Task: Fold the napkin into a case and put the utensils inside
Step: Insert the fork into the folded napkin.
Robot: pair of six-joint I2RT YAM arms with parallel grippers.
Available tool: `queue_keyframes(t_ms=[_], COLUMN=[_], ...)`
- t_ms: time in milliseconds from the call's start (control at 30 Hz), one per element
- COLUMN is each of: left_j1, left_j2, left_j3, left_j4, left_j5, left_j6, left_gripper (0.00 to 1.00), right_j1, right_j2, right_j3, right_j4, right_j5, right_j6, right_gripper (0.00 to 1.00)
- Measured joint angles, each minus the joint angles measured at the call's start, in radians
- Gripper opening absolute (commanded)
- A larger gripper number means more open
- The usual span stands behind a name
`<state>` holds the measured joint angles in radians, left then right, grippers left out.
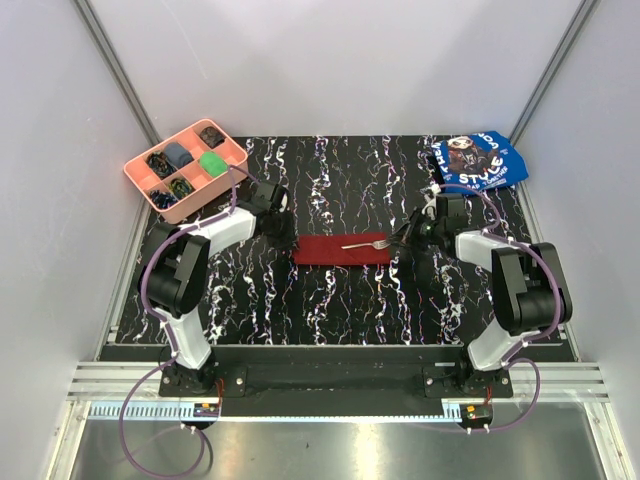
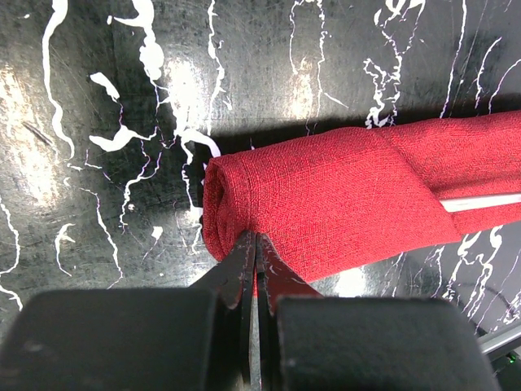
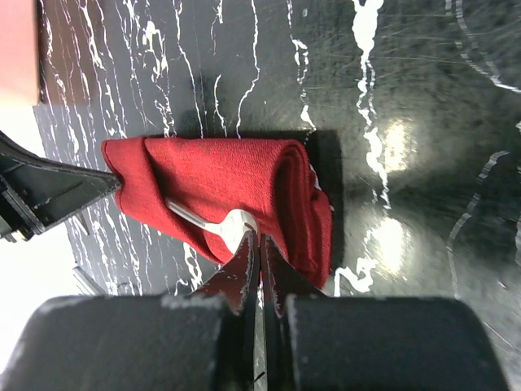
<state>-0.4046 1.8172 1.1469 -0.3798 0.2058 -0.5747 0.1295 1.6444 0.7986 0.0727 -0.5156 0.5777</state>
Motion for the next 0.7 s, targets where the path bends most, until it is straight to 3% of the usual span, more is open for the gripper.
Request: queue_keyframes(t_ms=[500, 533, 600, 633, 667, 700], left_j1=[0.000, 0.000, 0.000, 0.000, 0.002, 0.005], left_j2=[0.000, 0.000, 0.000, -0.002, -0.008, -0.020], left_j3=[-0.012, -0.013, -0.013, -0.014, -0.020, -0.031], left_j4=[0.016, 0.015, 0.016, 0.016, 0.020, 0.021], left_j5=[0.001, 0.001, 0.001, 0.001, 0.000, 0.000], left_j6=[0.000, -0.001, -0.002, -0.002, -0.006, -0.012], left_gripper=[0.00, 0.00, 0.10, 0.15, 0.22, 0.35], right_j1=[0.094, 0.099, 0.102, 0.102, 0.102, 0.102], right_j2=[0.141, 0.153, 0.169, 0.170, 0.170, 0.170], right_j3=[0.048, 0.052, 0.055, 0.055, 0.055, 0.059], right_j4=[0.142, 0.150, 0.161, 0.162, 0.160, 0.157], right_j5=[0.006, 0.006, 0.006, 0.007, 0.008, 0.010], right_j6=[0.144, 0.151, 0.163, 0.165, 0.164, 0.165], right_gripper=[0.01, 0.10, 0.22, 0.34, 0.39, 0.43])
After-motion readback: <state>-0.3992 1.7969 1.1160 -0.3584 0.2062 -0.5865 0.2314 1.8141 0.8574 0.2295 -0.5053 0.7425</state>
